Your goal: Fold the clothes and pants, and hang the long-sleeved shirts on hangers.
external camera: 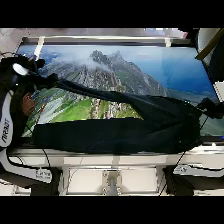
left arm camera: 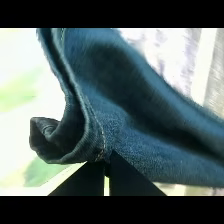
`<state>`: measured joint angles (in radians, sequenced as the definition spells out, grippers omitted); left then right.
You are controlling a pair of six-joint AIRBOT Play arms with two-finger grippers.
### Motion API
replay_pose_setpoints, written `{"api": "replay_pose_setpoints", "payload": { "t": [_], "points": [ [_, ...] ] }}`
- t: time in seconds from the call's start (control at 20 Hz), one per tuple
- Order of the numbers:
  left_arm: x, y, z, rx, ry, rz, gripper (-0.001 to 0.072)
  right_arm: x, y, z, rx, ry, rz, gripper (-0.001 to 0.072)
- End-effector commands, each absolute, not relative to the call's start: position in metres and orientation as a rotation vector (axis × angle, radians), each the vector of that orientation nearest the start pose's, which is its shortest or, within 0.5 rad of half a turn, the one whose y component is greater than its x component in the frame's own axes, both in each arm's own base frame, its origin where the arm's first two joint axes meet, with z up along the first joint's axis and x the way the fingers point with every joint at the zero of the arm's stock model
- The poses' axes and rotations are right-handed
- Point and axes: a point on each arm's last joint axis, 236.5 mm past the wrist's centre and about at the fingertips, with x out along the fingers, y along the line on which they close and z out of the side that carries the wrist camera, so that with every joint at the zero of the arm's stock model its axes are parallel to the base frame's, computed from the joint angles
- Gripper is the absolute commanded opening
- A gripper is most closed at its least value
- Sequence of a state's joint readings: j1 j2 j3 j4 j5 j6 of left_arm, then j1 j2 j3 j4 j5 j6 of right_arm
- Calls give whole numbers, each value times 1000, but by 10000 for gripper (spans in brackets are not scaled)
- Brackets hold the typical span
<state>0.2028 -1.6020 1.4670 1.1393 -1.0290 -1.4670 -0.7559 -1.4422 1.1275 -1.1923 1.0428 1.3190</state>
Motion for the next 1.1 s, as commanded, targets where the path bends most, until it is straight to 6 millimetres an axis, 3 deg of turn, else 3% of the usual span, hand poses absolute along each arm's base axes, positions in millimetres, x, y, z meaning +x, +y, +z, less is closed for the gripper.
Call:
{"api": "replay_pose_setpoints", "payload": {
  "t": [0.0, 0.25, 0.45, 0.55, 0.6, 0.65, 0.8, 0.9, 1.05],
  "points": [
    [475, 59, 11, -367, 1151, 43, 15, 344, -236, -78, 647, 1163, -383, 525],
    [464, 74, 2, -322, 1198, 115, 15, 377, -229, -101, 621, 1127, -351, 525],
    [464, 74, 2, -324, 1197, 117, 16, 428, -195, -100, 556, 1084, -176, 503],
    [465, 76, 3, -322, 1193, 120, 15, 445, -193, -92, 522, 1061, -160, 367],
    [465, 76, 3, -321, 1190, 120, 16, 451, -194, -87, 512, 1047, -157, 176],
    [466, 76, 3, -321, 1187, 121, 16, 455, -197, -82, 503, 1034, -159, 33],
    [470, 87, 5, -288, 1165, 153, 15, 465, -204, -67, 493, 999, -168, 29],
    [486, 107, 22, -242, 1055, 216, 16, 476, -211, -48, 494, 958, -179, 29],
    [530, 114, 90, -144, 746, 201, 16, 491, -218, -20, 507, 902, -194, 28]
  ]
}}
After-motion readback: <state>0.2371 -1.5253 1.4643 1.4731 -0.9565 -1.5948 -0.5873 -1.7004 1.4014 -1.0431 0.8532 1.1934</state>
